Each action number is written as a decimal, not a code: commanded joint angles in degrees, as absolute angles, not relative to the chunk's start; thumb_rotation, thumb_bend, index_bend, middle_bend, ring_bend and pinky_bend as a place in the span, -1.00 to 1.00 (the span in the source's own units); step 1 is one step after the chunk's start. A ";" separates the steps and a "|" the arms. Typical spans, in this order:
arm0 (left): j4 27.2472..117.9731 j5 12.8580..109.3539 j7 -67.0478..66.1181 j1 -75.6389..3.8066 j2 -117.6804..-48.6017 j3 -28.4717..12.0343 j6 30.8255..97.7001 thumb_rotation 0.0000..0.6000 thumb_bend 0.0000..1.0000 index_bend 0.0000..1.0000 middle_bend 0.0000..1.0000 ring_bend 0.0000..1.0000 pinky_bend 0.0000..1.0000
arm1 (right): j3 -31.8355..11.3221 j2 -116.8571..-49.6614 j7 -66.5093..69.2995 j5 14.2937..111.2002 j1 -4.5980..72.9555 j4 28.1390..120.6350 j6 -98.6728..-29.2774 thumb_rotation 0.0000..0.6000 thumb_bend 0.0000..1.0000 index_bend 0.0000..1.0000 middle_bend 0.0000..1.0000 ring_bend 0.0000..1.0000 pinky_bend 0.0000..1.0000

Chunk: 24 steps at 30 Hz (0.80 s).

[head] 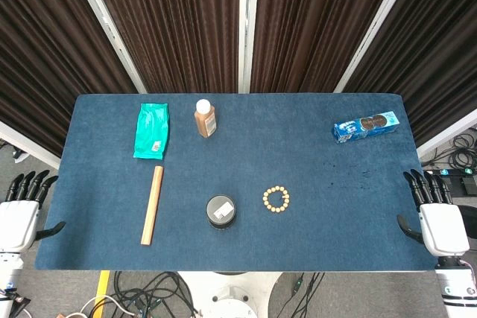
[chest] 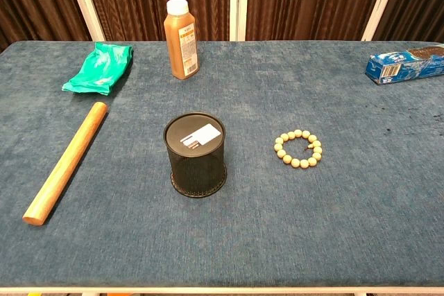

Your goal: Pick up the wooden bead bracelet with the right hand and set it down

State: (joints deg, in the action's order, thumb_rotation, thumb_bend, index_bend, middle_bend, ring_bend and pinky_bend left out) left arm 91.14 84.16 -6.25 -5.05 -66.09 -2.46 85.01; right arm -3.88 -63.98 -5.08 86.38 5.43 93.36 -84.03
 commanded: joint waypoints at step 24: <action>91.68 84.72 -6.40 -4.60 -65.76 -2.23 85.54 1.00 -1.00 -0.70 -0.83 -0.97 -0.97 | -3.65 -70.55 -0.18 94.86 20.36 88.85 -66.57 1.00 -0.34 -0.71 -0.46 -1.00 -1.00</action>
